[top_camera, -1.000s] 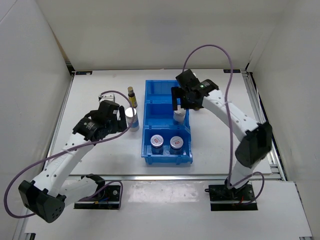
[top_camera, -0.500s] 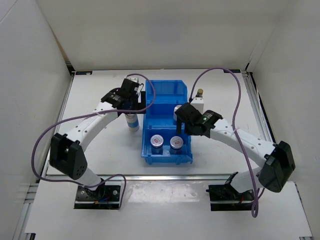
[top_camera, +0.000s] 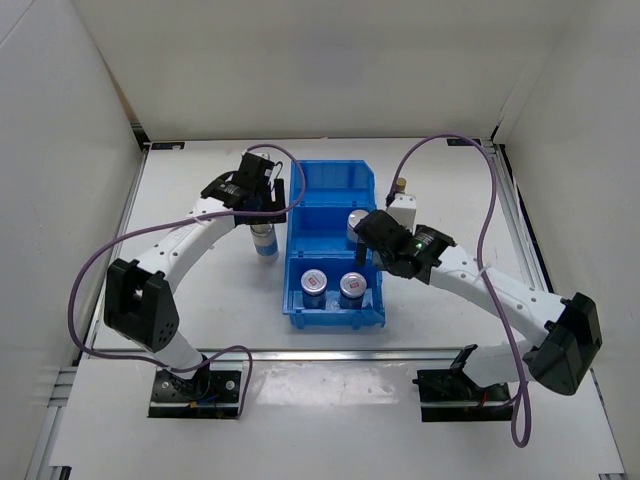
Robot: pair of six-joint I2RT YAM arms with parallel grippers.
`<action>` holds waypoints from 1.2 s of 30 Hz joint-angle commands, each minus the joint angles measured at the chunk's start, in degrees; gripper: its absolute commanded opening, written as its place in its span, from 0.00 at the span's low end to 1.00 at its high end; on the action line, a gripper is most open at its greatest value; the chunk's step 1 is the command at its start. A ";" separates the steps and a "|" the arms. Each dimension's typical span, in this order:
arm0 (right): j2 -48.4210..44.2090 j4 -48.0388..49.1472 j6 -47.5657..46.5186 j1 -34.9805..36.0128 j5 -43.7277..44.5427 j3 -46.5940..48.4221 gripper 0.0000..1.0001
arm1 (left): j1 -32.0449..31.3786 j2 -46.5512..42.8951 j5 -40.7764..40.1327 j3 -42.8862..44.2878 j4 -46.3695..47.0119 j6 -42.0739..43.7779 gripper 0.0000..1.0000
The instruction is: Organize the condiment bottles
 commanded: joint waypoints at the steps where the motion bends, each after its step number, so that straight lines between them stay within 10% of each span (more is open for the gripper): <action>1: -0.97 1.90 1.90 0.21 2.36 -0.46 1.00 | 0.03 -3.29 -0.02 0.05 -0.35 -0.46 0.91; 15: -1.59 1.90 2.43 0.21 2.88 -0.46 1.00 | 1.08 -0.03 1.65 -1.00 -0.35 0.60 0.65; 28: -1.59 1.90 2.43 0.21 2.88 -0.46 1.00 | 1.08 1.29 1.65 -1.53 -0.35 1.13 0.86; 36: -1.59 1.90 2.43 0.21 2.88 -0.46 1.00 | 1.08 0.76 1.65 -1.01 -0.88 1.12 0.42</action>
